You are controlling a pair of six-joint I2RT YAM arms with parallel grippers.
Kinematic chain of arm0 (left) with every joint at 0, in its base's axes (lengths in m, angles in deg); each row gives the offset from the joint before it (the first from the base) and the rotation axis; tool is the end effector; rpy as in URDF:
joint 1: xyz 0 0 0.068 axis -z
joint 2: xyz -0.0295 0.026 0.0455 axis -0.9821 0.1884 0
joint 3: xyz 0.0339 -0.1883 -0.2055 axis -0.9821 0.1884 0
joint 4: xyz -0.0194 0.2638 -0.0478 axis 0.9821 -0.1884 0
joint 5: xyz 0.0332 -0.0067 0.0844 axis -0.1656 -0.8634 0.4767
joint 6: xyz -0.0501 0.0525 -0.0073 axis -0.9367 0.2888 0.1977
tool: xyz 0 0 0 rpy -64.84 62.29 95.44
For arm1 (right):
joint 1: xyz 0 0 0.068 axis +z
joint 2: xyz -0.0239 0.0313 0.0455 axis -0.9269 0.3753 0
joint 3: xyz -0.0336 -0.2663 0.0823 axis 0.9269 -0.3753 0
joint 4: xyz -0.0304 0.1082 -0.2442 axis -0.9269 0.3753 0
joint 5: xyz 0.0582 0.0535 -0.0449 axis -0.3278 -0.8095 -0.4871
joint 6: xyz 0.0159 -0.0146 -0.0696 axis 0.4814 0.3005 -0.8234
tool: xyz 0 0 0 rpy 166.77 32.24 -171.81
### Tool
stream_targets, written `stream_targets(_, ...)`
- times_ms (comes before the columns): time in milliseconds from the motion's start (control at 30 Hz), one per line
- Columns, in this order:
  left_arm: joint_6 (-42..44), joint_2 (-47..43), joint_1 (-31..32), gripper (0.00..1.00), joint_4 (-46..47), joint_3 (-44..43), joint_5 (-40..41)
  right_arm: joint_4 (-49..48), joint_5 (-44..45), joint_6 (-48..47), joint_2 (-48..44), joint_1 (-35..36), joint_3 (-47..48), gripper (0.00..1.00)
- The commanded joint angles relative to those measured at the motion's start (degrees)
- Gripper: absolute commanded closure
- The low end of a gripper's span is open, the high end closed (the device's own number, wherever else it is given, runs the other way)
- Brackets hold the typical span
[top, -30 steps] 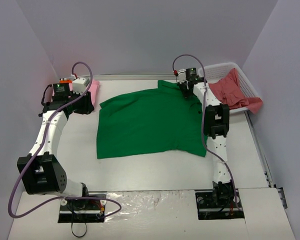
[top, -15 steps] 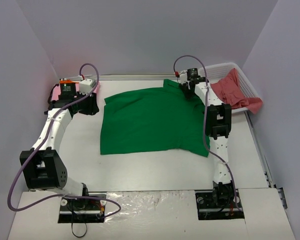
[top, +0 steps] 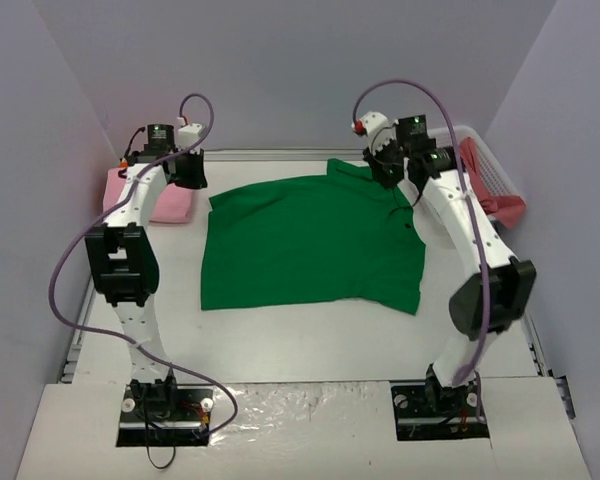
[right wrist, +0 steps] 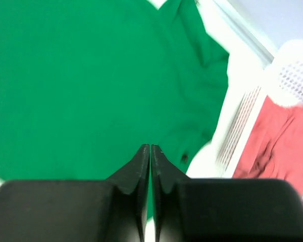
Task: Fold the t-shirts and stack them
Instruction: Flatten out the tshirt
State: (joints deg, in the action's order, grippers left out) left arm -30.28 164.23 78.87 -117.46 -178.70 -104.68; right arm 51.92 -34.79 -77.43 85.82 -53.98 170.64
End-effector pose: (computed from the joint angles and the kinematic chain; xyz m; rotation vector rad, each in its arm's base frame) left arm 0.4911 -0.0259 0.2928 0.3433 2.2172 -0.5007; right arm 0.4342 0.1246 0.3827 -0.8606 1.8525 0.1373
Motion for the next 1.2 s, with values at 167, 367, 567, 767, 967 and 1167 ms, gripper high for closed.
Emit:
stream_targets(167,-4.48,21.6,2.21,0.98,-9.41,-24.84,-1.15,10.21,2.84,-2.58,-11.21,0.08,-22.36,1.0)
stream_targets(367,-4.49,27.77,3.26,0.98,-10.2,-29.24,0.08,10.3,1.51,-0.55,-14.65,0.0,-27.56,1.0)
stream_targets(567,-6.42,30.5,3.79,0.98,-11.08,-29.6,6.75,10.91,-0.68,0.24,-14.21,-1.06,-27.65,1.0)
stream_targets(767,-3.28,30.77,5.63,0.98,-9.42,-30.3,24.76,11.53,-3.58,0.24,-12.8,-1.94,-27.38,1.0)
stream_targets(967,-0.62,30.94,7.65,0.98,-5.71,-33.81,30.67,11.35,-3.5,-0.46,-9.38,-2.55,-26.86,1.0)
stream_targets(1167,0.6,20.59,9.14,0.95,-1.07,-26.01,29.79,11.35,-5.25,-2.39,-7.88,-2.73,-26.06,0.95)
